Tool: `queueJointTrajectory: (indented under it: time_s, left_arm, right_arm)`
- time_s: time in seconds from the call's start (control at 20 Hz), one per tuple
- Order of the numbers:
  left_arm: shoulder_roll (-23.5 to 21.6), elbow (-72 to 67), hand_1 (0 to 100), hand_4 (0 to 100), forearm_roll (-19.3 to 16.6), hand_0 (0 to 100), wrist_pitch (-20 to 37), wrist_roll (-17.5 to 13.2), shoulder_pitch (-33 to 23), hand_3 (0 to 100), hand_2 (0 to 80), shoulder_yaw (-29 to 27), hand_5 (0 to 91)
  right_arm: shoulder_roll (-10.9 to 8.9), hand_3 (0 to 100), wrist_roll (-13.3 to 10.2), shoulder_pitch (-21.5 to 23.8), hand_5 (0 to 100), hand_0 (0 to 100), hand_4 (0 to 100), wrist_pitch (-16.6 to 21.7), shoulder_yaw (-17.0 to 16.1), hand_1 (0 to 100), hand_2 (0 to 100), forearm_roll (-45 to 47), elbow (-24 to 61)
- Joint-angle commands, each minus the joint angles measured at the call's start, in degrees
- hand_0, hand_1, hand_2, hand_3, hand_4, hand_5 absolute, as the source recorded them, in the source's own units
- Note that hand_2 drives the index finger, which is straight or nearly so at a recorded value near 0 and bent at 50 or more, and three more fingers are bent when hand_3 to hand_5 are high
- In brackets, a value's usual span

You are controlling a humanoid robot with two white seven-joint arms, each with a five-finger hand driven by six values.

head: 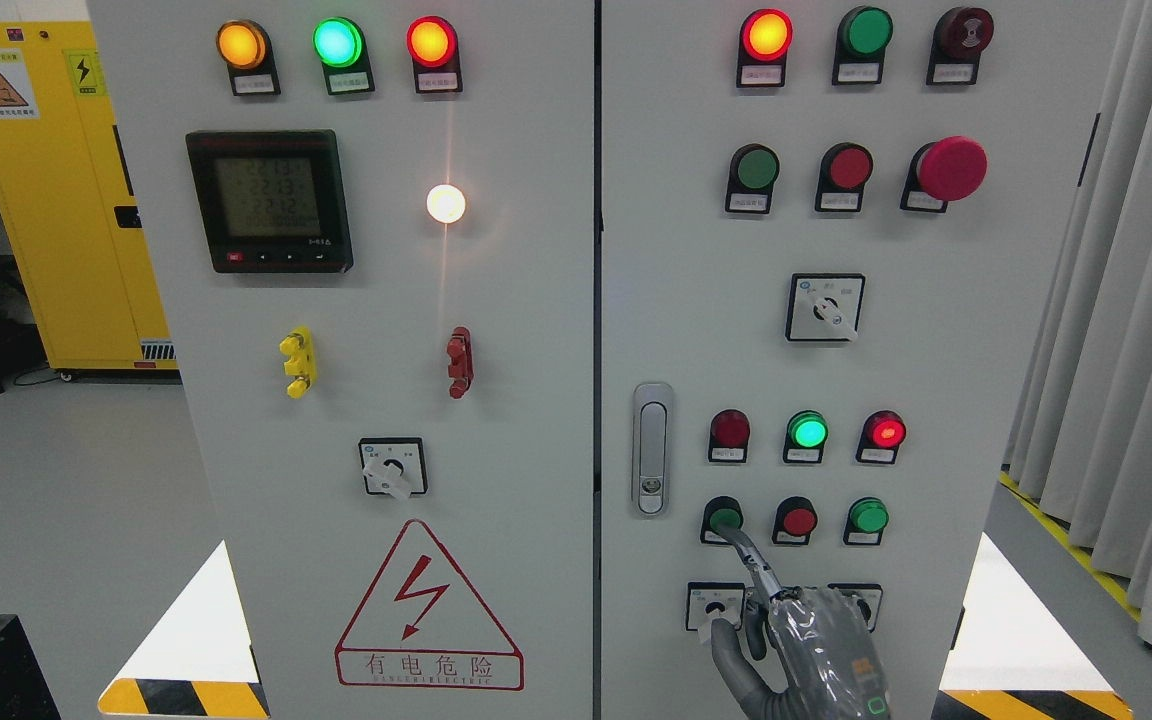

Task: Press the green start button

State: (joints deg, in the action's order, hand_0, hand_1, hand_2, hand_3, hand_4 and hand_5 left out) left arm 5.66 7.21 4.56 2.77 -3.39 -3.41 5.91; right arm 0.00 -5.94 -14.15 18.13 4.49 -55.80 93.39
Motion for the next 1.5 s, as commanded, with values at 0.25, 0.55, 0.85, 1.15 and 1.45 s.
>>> queueJointTrajectory:
  time_s: [0.25, 0.55, 0.85, 1.15, 1.45]
  left_arm:
    - [-0.03, 0.0, 56, 0, -0.08, 12, -0.05, -0.04, -0.02, 0, 0.0, -0.02, 0.0]
    - [-0.03, 0.0, 56, 0, 0.01, 12, -0.05, -0.04, 0.07, 0, 0.0, -0.02, 0.0]
    - [0.06, 0.0, 56, 0, 0.01, 12, -0.05, -0.04, -0.02, 0, 0.0, -0.02, 0.0]
    - [0.06, 0.0, 56, 0, -0.08, 12, -0.05, -0.04, -0.02, 0, 0.0, 0.07, 0.0]
    - [0.06, 0.0, 56, 0, 0.01, 12, -0.05, -0.04, -0.02, 0, 0.0, -0.02, 0.0]
  right_arm:
    - [1.58, 97, 0.14, -0.79, 100, 76, 100, -0.03, -0.8, 86, 0, 1.22, -2.08]
    - [1.58, 97, 0.23, -1.49, 100, 76, 100, -0.11, -0.62, 86, 0, 1.13, -2.87]
    - [1.58, 97, 0.23, -1.5, 100, 77, 100, -0.38, -0.54, 87, 0, 1.22, -3.31]
    - [1.58, 97, 0.23, -2.2, 100, 77, 100, -0.46, -0.45, 87, 0, 1.22, -4.01]
    - [1.76, 97, -0.13, -1.67, 100, 78, 100, -0.03, -0.1, 87, 0, 1.31, -2.08]
